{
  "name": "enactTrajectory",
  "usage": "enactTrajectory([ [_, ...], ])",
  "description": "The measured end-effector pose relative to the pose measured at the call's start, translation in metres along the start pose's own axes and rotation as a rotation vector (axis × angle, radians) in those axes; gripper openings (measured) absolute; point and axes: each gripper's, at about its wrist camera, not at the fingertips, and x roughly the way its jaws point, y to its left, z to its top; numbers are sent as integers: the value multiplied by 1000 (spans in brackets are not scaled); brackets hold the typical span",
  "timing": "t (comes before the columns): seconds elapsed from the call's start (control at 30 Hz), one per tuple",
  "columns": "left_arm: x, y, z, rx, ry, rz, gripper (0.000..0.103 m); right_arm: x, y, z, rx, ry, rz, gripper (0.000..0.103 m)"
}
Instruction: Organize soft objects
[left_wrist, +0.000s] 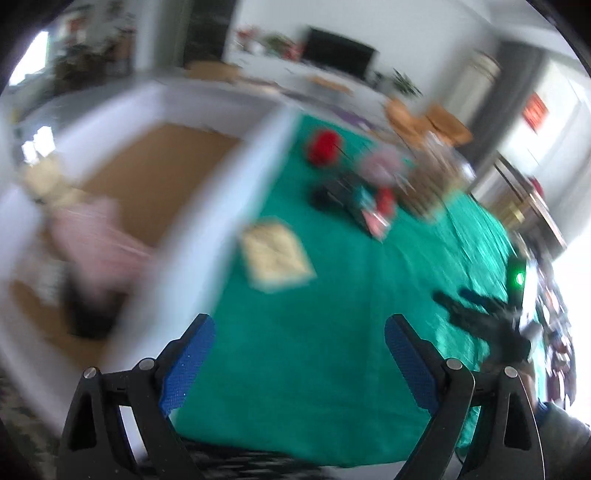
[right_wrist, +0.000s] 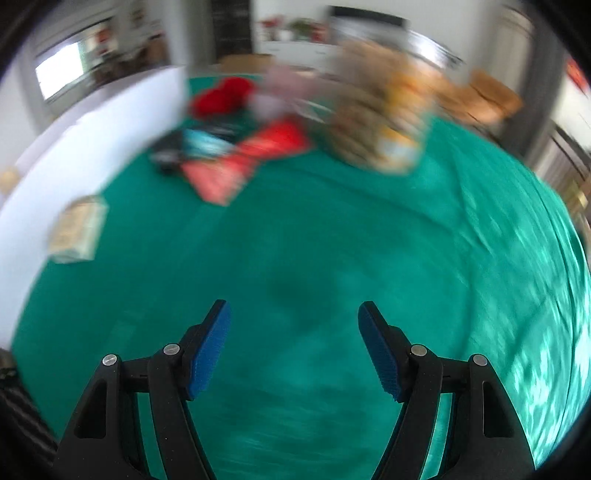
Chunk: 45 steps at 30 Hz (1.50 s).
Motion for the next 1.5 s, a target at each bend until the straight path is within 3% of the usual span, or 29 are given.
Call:
enactTrajectory([
  [0.13, 66, -42, -17, 19, 69, 24, 93, 2, -22, -10, 38, -45, -28, 74],
  [0.33, 122, -63, -17, 75, 59, 174, 93, 8, -25, -8, 44, -71, -35, 79],
  [0.53, 134, -69, -14, 140, -2, 257, 95, 5, -27, -21, 50, -71, -37, 82],
  [0.63, 134, -67, -16, 147, 12, 252, 103, 5, -27, -22, 50, -71, -38, 82],
  [1.33, 128, -56, -20, 105, -19, 286, 103, 5, -28, -23, 61, -67, -50, 83],
  [1.5, 129, -57, -20, 104, -31, 289, 103, 10, -28, -3, 77, -1, -7, 83],
])
